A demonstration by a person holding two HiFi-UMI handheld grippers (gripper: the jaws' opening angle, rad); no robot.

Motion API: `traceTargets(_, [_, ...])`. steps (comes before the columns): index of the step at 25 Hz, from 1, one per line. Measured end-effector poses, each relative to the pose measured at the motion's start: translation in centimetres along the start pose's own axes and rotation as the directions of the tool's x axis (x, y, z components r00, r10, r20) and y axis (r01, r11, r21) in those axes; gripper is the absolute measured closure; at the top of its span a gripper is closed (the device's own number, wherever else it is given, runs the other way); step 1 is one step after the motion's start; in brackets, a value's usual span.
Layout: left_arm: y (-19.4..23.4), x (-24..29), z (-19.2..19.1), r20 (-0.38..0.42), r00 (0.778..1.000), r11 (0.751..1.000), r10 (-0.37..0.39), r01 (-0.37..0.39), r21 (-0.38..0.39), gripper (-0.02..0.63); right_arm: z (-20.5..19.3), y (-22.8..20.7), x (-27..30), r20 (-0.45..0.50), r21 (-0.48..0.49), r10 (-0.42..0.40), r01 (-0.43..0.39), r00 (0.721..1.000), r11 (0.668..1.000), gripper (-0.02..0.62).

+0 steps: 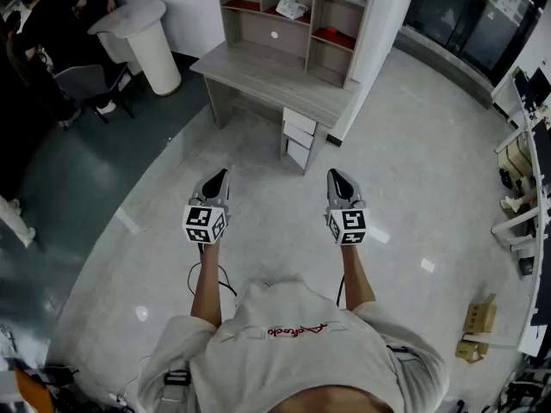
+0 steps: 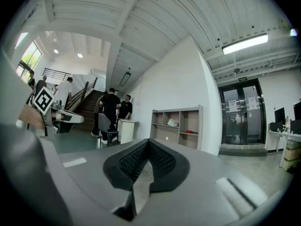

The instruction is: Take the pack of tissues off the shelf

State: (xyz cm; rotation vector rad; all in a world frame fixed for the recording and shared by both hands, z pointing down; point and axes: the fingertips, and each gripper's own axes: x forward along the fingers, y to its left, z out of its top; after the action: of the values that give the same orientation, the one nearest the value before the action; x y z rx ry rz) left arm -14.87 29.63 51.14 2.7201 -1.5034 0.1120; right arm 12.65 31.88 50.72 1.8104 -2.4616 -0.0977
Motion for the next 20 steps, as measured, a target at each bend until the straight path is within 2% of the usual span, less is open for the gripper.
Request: traceTargets(20, [-3.3, 5.0, 0.5, -0.004, 1.000, 1.000, -0.006, 0.006, 0.018, 0.607, -0.4, -4.3, 1.3, 0.030, 0.026, 0.029, -0.030, 0.999, 0.999, 0.589])
